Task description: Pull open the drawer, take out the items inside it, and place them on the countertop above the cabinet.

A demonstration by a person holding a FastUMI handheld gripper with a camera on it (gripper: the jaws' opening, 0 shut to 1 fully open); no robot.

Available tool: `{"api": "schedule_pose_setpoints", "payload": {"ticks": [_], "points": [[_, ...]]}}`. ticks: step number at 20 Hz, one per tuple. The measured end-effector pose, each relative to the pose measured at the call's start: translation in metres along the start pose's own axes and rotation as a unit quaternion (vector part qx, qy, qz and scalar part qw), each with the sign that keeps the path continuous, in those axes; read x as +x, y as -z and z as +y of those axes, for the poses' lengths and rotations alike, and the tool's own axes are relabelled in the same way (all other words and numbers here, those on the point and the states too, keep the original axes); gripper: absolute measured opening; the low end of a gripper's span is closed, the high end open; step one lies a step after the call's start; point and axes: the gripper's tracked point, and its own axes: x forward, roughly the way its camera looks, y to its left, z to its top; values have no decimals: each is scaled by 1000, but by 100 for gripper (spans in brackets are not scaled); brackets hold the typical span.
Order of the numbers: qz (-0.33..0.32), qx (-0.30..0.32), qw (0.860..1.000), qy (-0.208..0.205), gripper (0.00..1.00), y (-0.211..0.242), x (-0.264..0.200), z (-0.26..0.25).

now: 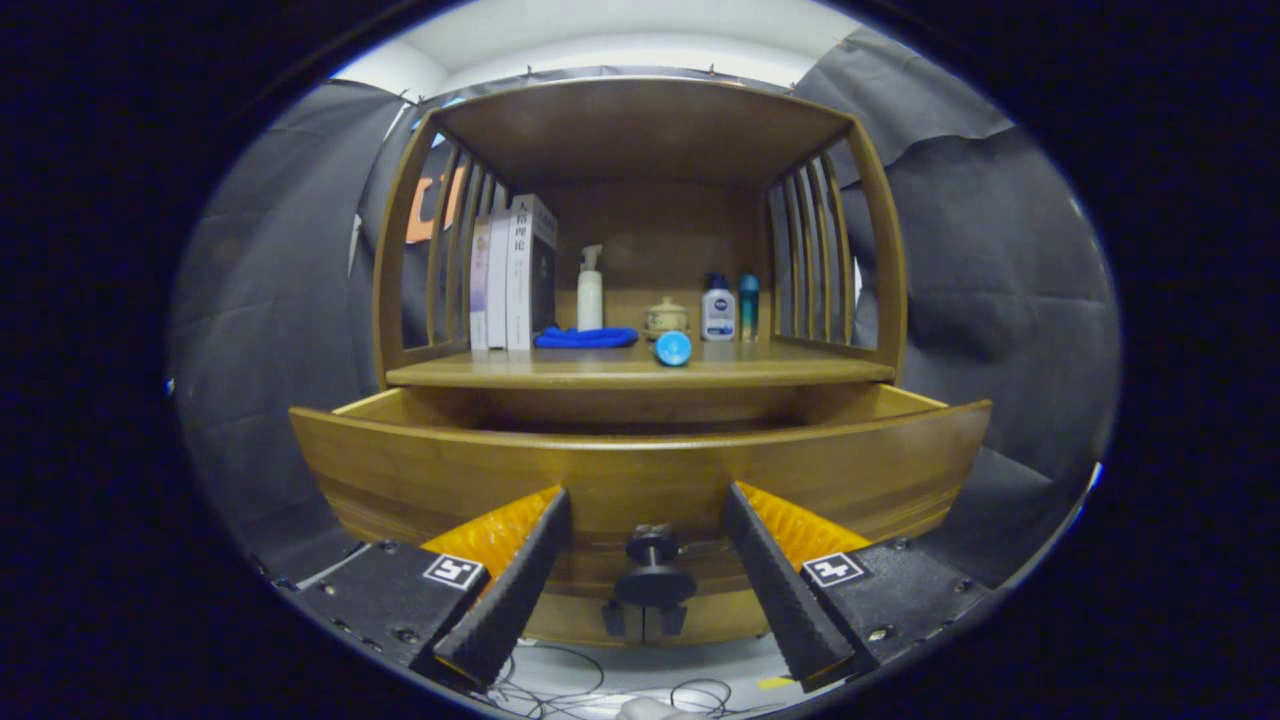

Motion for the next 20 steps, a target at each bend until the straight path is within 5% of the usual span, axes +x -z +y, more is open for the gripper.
{"api": "schedule_pose_setpoints", "payload": {"ticks": [20], "points": [[-23, -5, 1000, -5, 99, -22, 102, 7]]}}
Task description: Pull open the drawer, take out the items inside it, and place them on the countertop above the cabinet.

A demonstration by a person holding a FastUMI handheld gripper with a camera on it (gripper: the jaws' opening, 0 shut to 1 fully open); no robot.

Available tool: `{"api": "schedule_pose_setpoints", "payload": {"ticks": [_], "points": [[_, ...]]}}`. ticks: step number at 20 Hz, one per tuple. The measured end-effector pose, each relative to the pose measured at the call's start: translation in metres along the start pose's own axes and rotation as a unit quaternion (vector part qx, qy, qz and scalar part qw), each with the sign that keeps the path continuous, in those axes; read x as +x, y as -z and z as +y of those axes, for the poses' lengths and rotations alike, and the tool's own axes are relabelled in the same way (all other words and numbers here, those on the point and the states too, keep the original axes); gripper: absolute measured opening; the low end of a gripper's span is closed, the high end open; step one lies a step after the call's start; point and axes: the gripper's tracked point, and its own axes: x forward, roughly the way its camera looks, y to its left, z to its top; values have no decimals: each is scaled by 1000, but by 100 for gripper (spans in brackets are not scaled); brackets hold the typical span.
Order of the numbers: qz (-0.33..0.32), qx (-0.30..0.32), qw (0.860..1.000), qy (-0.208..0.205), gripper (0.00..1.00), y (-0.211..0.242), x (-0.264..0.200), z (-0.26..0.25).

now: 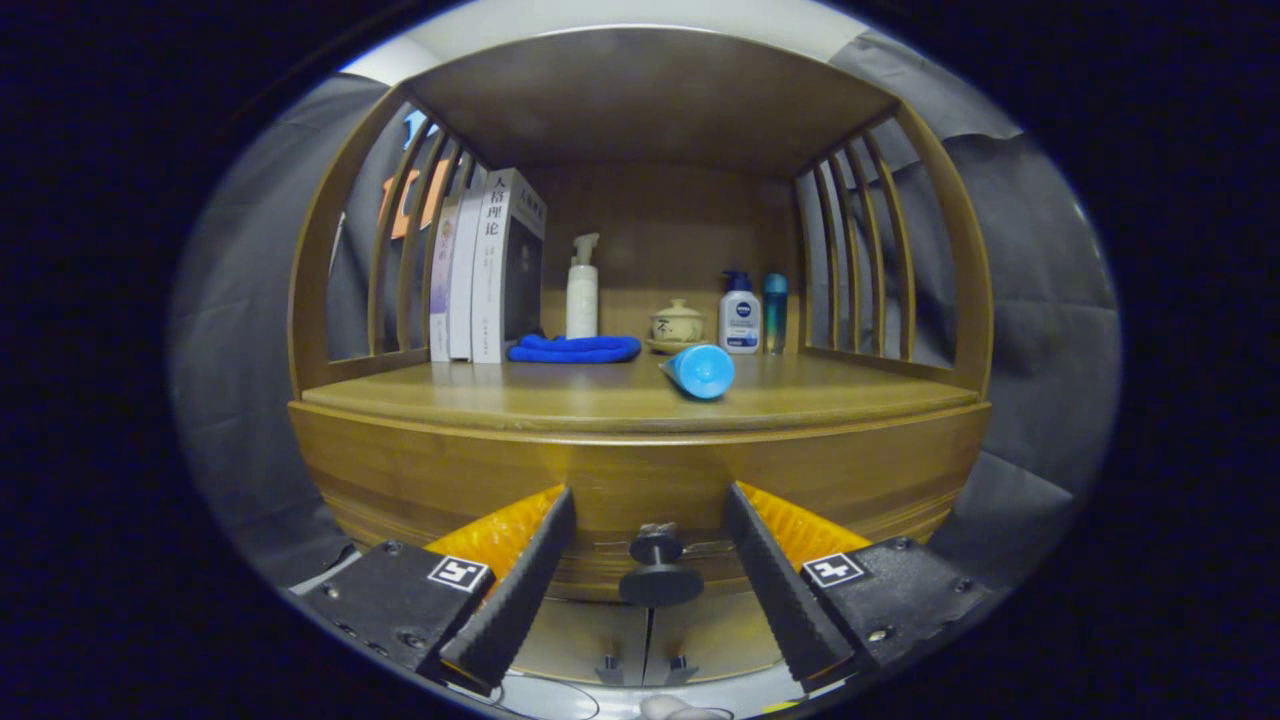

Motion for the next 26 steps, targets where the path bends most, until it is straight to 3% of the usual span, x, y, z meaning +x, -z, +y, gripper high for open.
{"api": "schedule_pose_setpoints", "payload": {"ticks": [4, 8, 12, 17, 21, 26], "points": [[-6, -8, 1000, -1, 99, 2, 1, -1], [34, -24, 999, 4, 99, 3, -1, -2], [58, -34, 998, -17, 100, -2, -16, -9], [-1, -24, 999, -27, 100, -28, -109, -45], [-55, -4, 998, -13, 100, -49, -187, -84], [-72, 44, 996, -5, 100, -62, -234, -112]]}}
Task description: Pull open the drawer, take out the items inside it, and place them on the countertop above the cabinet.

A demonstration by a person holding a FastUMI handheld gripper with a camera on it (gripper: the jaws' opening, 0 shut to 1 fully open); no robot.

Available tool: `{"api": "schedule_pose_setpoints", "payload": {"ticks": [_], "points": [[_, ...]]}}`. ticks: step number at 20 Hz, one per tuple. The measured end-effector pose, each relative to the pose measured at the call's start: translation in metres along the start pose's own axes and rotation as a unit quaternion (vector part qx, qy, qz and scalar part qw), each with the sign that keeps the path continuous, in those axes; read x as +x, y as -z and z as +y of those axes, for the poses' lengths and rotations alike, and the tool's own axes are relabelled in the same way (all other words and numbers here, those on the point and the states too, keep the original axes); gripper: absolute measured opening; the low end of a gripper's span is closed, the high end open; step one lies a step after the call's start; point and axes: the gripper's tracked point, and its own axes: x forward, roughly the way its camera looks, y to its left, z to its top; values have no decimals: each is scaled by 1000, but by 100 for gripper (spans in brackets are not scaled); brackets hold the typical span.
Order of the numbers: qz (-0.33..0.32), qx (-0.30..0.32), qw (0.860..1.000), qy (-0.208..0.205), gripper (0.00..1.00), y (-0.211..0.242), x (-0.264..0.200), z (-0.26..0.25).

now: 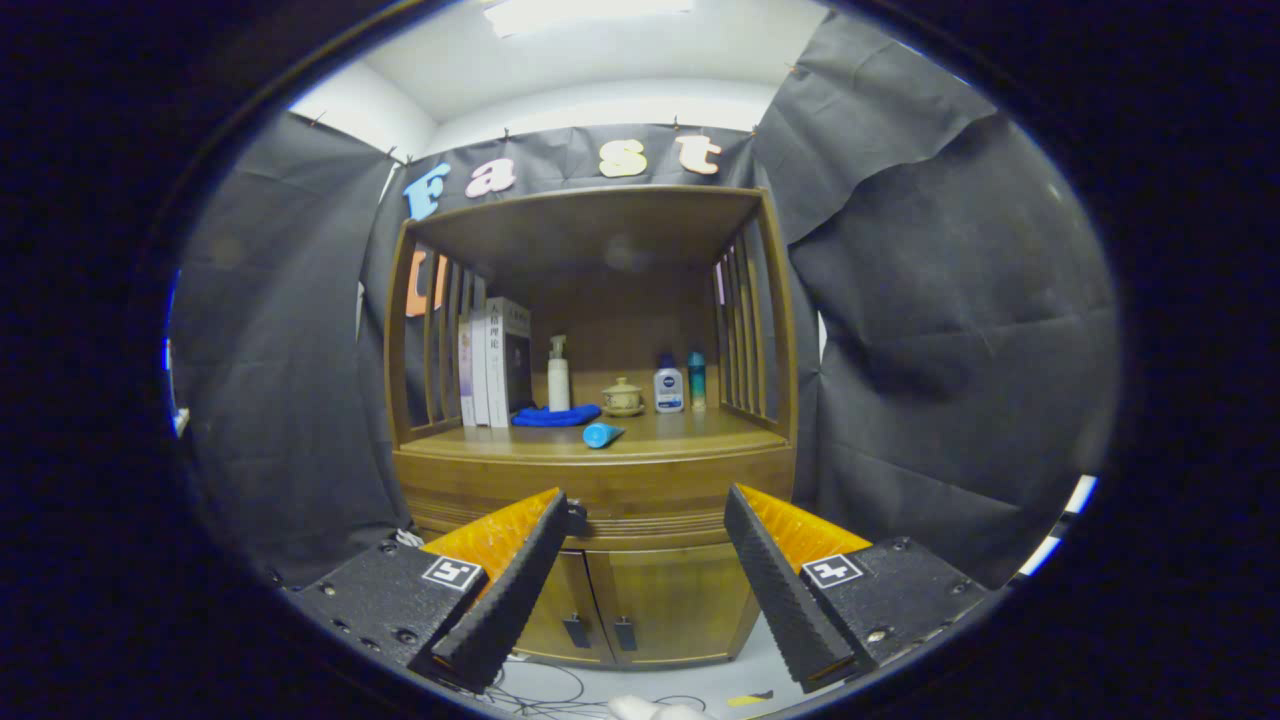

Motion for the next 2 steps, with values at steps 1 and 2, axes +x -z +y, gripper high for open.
{"api": "schedule_pose_setpoints", "payload": {"ticks": [1, 2], "points": [[-3, 9, 1000, 7, 100, -6, -2, -7], [-5, 16, 1000, 9, 100, -9, -4, -11]]}}
